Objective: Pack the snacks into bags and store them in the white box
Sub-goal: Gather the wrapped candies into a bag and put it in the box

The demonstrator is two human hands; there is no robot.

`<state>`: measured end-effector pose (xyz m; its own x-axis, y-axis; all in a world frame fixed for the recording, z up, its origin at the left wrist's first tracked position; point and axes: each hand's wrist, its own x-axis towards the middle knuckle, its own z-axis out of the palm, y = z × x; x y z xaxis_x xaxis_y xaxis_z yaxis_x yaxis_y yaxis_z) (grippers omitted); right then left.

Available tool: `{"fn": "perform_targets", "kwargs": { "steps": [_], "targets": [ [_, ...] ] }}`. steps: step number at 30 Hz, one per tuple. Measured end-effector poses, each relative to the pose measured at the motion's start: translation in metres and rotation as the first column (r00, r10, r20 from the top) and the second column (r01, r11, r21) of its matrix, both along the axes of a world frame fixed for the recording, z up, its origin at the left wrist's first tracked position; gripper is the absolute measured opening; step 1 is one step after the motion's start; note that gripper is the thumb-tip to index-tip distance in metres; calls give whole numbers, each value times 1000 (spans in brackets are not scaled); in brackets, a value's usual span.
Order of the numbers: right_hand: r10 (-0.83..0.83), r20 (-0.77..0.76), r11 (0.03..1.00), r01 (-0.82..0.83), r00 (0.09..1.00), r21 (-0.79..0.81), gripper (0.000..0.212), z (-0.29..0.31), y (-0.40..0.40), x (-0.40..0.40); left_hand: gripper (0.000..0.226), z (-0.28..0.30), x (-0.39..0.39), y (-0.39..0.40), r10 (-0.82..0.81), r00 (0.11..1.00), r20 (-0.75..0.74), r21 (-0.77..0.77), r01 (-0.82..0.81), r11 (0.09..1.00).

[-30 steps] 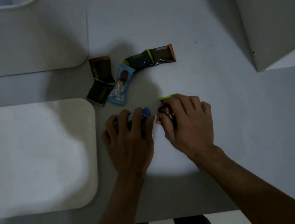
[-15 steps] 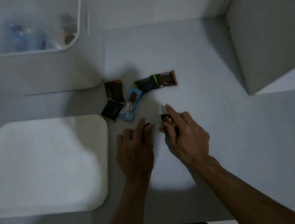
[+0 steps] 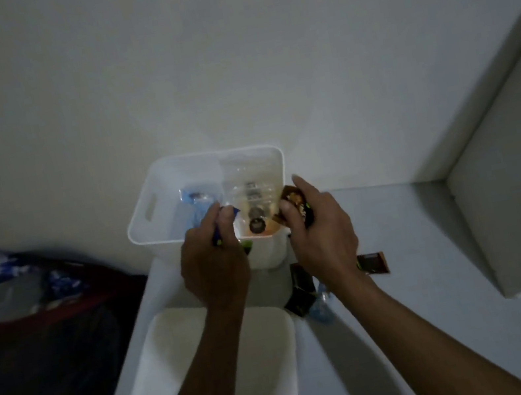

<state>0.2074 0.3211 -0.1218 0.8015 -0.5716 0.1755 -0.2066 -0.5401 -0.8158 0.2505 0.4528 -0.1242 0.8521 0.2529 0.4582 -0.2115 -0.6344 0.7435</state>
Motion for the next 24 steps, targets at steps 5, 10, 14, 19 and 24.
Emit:
{"fn": "perform_targets", "kwargs": {
  "steps": [5, 10, 14, 19, 24],
  "targets": [
    [54, -76, 996, -59, 996, -65, 45, 16, 37, 78, 32, 10, 78, 10, -74, 994, -75, -53, 70, 996],
    [19, -223, 998, -32, 975, -55, 44, -18, 47, 114, 37, -18, 119, 6, -170, 961, -219, 81, 191, 978],
    [22, -294, 994, -52, 956, -95, 40, -33, 51, 116, 53, -35, 123, 12, -257, 899, -355, 89, 307, 948],
    [-40, -222, 988, 6, 974, -154, 35, -24, 47, 102, 49, -27, 120, 16, -252, 903, -348, 27, 279, 960],
    [-244, -57, 968, 240, 968, -68, 36, -20, 0, 53, 33, -28, 103, 28, -273, 962, -1, 21, 273, 962]
  ]
}}
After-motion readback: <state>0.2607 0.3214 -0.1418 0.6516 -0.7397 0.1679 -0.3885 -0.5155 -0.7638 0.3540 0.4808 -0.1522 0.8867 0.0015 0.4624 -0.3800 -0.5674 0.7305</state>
